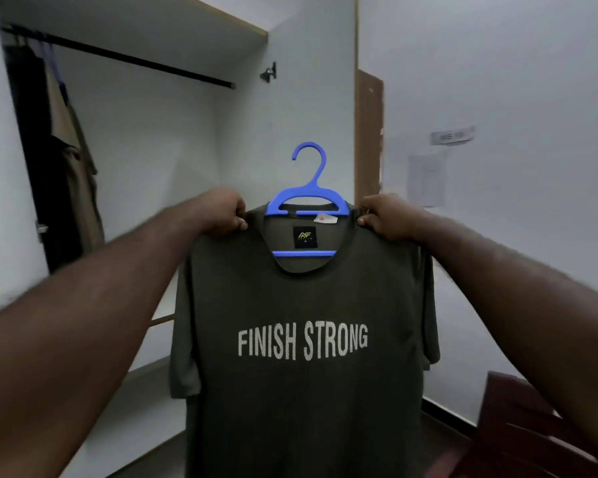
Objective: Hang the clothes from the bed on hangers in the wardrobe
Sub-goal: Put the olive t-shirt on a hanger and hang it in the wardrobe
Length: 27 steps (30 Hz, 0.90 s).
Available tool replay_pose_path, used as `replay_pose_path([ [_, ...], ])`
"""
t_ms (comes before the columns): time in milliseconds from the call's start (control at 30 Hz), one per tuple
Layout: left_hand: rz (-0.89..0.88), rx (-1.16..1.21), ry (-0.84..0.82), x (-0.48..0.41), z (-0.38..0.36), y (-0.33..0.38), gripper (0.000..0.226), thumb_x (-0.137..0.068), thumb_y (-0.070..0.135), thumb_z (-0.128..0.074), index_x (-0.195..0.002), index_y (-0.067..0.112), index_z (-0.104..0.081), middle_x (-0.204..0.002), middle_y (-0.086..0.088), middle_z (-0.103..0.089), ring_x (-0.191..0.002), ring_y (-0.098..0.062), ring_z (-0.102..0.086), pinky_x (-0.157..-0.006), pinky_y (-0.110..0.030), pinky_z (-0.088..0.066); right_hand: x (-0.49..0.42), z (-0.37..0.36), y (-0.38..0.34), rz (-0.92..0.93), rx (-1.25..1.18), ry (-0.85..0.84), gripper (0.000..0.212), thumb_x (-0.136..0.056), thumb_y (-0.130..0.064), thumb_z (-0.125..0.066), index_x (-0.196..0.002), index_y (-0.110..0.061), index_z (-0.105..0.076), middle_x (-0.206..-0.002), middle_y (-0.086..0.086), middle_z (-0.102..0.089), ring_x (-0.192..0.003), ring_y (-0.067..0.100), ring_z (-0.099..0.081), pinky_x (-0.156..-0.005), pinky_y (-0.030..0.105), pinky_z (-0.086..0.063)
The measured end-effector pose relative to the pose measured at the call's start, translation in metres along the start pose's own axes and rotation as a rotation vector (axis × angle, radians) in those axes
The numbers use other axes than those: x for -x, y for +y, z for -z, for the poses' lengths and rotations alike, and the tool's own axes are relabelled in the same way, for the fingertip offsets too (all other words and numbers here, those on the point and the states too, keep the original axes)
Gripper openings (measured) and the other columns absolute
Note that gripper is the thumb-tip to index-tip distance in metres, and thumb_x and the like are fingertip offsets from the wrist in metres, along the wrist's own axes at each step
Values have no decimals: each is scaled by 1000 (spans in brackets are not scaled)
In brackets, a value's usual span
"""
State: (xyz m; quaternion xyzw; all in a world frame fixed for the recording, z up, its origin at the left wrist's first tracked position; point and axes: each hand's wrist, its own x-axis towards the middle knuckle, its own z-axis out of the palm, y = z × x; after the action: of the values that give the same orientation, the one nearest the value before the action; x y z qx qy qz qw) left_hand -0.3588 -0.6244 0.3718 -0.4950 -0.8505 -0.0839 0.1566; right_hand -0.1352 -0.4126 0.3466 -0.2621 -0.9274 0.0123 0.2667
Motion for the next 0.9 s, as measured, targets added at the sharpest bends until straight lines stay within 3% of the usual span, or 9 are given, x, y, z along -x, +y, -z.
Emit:
replay_pose_path([
  [133, 83, -34, 205, -20, -9, -44, 20, -91, 25, -64, -105, 12, -67, -111, -15, -64, -102, -32, -59, -79, -35, -46, -48, -22, -27, 26, -22, 36, 14, -96, -21, -56, -102, -11, -63, -103, 12, -62, -102, 31, -55, -77, 31, -40],
  [300, 155, -86, 324, -56, -21, -90, 20, -90, 31, -63, -107, 21, -68, -113, -9, -64, -105, -32, -59, -76, -34, -41, -112, -55, -41, 55, -60, 80, 15, -96, -23, -54, -104, -13, -62, -105, 13, -63, -103, 32, -54, -76, 32, -39],
  [500, 220, -150, 378, -118, -46, -133, 21, -88, 36, -64, -103, 22, -68, -110, -8, -65, -101, -32, -60, -79, -37, -46, -201, -108, -37, 120, -83, 104, 18, -97, -22, -53, -106, -9, -62, -107, 14, -63, -98, 30, -54, -73, 32, -37],
  [667, 276, -238, 397, -184, -58, -159, 22, -91, 37, -61, -105, 20, -67, -110, -9, -64, -102, -31, -59, -74, -33, -40, -290, -146, -26, 173, -99, 106, 16, -98, -24, -53, -104, -11, -61, -107, 13, -63, -88, 25, -48, -72, 32, -36],
  [900, 394, -337, 457, -262, -62, -198, 22, -94, 35, -58, -104, 18, -66, -107, -10, -63, -99, -33, -59, -72, -33, -38, -409, -172, -28, 302, -152, 97, 20, -98, -26, -53, -110, -13, -62, -111, 11, -63, -93, 24, -50, -77, 32, -38],
])
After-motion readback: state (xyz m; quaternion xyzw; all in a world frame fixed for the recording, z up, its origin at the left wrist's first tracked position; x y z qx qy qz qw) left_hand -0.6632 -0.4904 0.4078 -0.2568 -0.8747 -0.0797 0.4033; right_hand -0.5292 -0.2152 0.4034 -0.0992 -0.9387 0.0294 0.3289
